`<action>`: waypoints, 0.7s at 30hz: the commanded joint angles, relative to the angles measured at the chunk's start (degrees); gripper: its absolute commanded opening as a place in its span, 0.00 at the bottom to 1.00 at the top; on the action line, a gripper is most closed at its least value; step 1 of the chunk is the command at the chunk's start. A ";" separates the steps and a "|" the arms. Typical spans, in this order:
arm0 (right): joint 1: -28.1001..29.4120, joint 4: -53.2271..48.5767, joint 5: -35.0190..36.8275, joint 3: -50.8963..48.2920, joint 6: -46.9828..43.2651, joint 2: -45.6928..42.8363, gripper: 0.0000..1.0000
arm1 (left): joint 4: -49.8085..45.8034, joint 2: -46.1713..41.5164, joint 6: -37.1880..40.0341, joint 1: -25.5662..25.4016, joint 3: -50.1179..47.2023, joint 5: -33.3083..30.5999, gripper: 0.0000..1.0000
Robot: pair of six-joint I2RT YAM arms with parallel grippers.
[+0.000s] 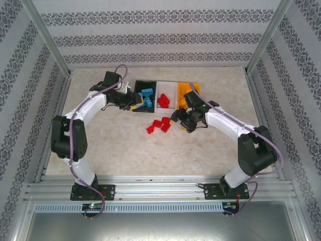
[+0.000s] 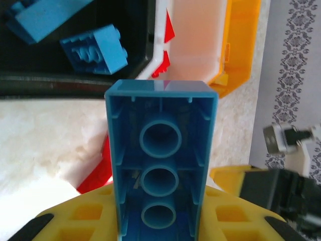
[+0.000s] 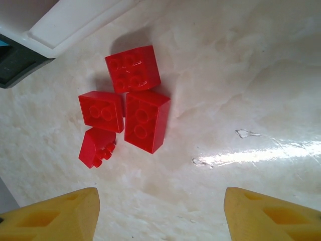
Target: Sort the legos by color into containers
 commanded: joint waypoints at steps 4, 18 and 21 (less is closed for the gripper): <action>-1.80 -4.07 0.06 -1.69 -2.72 -2.97 0.67 | 1.35 8.47 -1.46 0.66 8.98 1.72 0.31; -5.17 -3.50 -3.09 -1.34 -5.09 1.54 0.68 | -5.14 21.67 -1.34 0.53 26.94 0.78 0.31; -5.40 -3.61 -3.94 -0.18 -5.64 3.77 0.68 | -5.36 23.04 -1.64 0.53 28.32 0.51 0.31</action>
